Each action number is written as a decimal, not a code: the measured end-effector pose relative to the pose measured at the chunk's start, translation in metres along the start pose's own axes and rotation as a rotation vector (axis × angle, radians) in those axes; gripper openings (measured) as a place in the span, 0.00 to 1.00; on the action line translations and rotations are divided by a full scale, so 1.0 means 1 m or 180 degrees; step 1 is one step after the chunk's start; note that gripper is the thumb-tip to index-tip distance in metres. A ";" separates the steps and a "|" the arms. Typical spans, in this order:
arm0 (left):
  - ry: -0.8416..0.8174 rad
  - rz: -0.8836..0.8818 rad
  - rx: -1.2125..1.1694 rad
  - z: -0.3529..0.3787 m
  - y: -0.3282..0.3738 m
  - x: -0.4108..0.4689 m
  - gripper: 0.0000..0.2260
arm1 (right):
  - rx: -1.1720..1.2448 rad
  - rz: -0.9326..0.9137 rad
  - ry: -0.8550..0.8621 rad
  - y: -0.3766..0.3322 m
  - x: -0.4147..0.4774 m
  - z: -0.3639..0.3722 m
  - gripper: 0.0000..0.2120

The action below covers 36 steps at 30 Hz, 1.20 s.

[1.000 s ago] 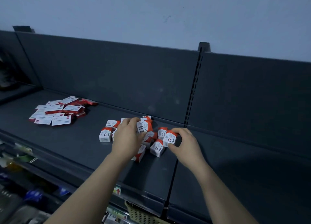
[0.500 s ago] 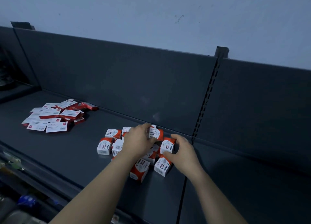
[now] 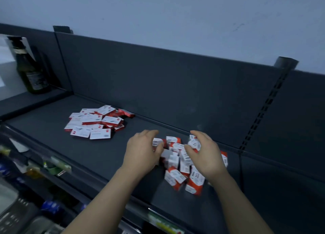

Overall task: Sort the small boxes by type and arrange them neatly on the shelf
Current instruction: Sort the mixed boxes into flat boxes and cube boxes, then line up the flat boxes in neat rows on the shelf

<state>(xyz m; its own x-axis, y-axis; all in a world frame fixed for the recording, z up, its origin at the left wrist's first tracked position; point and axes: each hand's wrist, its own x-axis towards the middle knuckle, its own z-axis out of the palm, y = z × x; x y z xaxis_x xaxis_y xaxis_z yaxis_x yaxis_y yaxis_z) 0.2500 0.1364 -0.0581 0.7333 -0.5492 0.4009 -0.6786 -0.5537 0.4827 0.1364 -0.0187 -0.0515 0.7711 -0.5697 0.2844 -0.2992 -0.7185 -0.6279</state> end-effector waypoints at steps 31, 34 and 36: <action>-0.1256 -0.0447 0.0424 -0.040 -0.285 0.084 0.37 | 0.0200 0.0147 -0.0747 -0.135 0.102 0.253 0.37; -0.1214 -0.0347 0.0434 -0.039 -0.298 0.096 0.38 | 0.0069 0.0109 -0.0630 -0.136 0.112 0.264 0.37; -0.1231 -0.0286 0.0422 -0.038 -0.306 0.106 0.38 | 0.0049 0.0099 -0.0587 -0.140 0.118 0.269 0.36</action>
<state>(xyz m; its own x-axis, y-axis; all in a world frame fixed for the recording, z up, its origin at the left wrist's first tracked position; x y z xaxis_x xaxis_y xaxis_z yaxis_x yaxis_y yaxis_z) 0.5369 0.2720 -0.1338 0.7367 -0.6757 0.0275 -0.6308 -0.6719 0.3880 0.4207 0.1221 -0.1253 0.8520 -0.5077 0.1279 -0.3170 -0.6947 -0.6457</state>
